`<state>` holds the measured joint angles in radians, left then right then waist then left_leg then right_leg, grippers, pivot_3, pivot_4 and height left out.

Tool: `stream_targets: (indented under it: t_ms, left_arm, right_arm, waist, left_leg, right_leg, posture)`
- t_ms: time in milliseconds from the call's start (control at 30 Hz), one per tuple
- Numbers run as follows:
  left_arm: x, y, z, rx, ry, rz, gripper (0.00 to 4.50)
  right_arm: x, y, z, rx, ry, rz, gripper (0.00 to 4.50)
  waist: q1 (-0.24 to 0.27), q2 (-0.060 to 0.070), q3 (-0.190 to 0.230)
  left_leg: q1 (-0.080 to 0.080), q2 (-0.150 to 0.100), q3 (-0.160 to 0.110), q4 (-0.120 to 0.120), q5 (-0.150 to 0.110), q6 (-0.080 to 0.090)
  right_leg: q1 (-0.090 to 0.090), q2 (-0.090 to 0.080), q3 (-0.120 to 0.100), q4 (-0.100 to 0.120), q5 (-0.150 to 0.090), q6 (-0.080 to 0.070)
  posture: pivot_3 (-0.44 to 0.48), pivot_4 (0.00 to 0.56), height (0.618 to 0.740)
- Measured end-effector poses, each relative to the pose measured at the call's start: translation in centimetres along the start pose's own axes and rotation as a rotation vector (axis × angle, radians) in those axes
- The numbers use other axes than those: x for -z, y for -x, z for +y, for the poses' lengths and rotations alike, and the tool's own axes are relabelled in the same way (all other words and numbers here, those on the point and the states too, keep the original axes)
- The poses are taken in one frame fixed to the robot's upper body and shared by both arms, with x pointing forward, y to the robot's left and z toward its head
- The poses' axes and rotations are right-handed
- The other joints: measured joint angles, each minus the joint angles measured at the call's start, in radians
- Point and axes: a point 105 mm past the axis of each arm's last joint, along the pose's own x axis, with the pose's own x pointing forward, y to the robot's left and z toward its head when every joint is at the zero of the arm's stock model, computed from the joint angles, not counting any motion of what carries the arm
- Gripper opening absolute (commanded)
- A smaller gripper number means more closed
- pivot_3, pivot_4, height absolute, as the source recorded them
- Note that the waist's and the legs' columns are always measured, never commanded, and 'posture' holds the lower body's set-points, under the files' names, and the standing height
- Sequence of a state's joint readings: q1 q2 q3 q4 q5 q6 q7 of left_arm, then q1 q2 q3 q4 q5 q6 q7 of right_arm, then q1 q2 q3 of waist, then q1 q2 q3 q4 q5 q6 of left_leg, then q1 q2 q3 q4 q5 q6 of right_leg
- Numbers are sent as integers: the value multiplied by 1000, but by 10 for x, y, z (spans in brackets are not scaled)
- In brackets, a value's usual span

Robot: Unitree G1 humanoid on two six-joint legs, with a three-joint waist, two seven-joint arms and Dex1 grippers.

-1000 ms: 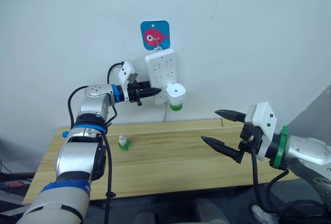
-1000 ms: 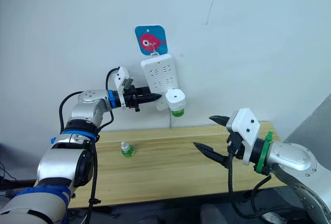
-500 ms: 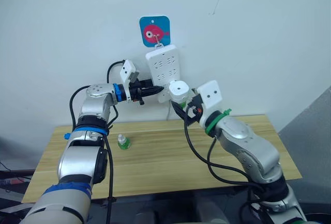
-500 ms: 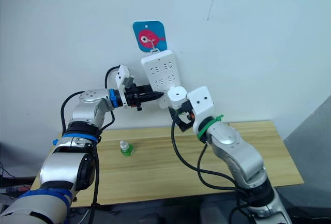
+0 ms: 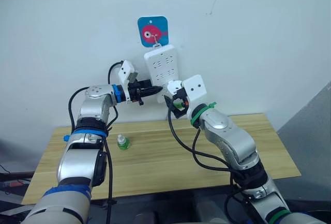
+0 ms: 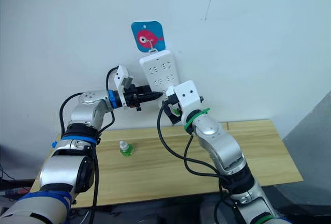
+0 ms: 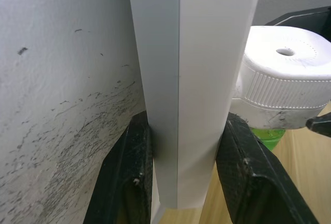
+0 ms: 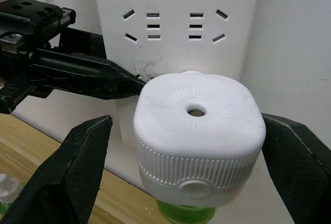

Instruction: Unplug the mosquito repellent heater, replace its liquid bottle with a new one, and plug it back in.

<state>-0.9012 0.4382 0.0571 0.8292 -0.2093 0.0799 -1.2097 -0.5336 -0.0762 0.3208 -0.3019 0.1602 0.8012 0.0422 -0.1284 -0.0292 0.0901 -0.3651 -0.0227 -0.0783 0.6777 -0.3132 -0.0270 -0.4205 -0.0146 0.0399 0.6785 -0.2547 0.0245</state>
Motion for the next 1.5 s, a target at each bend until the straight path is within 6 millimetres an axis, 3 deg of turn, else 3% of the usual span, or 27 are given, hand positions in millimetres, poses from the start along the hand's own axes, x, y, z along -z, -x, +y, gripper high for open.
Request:
stream_targets:
  t_ms: [133,467,700,933,1267,1367,1500]
  left_arm:
    - [0,2,1,-7,1,-1,1287]
    - [0,-1,0,-11,-8,-12,1287]
    - [1,-2,3,-35,-37,-27,1287]
    - [5,0,5,-65,-27,-25,1287]
    - [28,48,10,-183,-157,50,4487]
    - [26,69,7,-250,-202,24,4500]
    - [42,104,-27,-296,-248,27,4500]
  right_arm:
    - [-2,-5,-4,16,-36,-1,2919]
    - [-5,-1,-7,6,-55,13,2919]
    - [-13,30,-4,-59,-30,33,2919]
    - [-18,40,-10,-46,-37,40,2919]
    - [-29,46,-35,17,-74,-5,2919]
    - [-36,49,-35,13,-103,-45,2919]
    - [-46,59,-35,-10,-164,-115,2919]
  waist:
    - [-9,0,0]
    - [-10,0,0]
    - [-13,0,-1]
    - [-19,0,-1]
    - [-68,1,-1]
    - [-78,3,-2]
    - [-89,6,-1]
  left_leg:
    - [0,-1,0,0,0,0]
    - [-1,-2,-2,1,0,0]
    - [-1,-3,-2,2,0,0]
    - [1,-3,-1,2,4,0]
    - [0,-3,-1,0,3,0]
    - [0,-2,-1,0,3,0]
    - [0,-2,-1,-1,3,0]
  right_leg:
    - [0,-2,-1,0,0,0]
    - [0,-3,-2,1,0,0]
    - [1,-5,-2,1,-1,2]
    - [2,-4,-1,2,3,6]
    - [-1,-4,0,1,3,6]
    - [-1,-4,1,2,3,6]
    - [-1,-4,1,2,3,6]
  posture:
    - [-187,69,740]
    - [-188,69,740]
    - [-215,68,740]
    - [-217,71,740]
    - [-230,70,740]
    - [-227,76,740]
    - [-217,81,740]
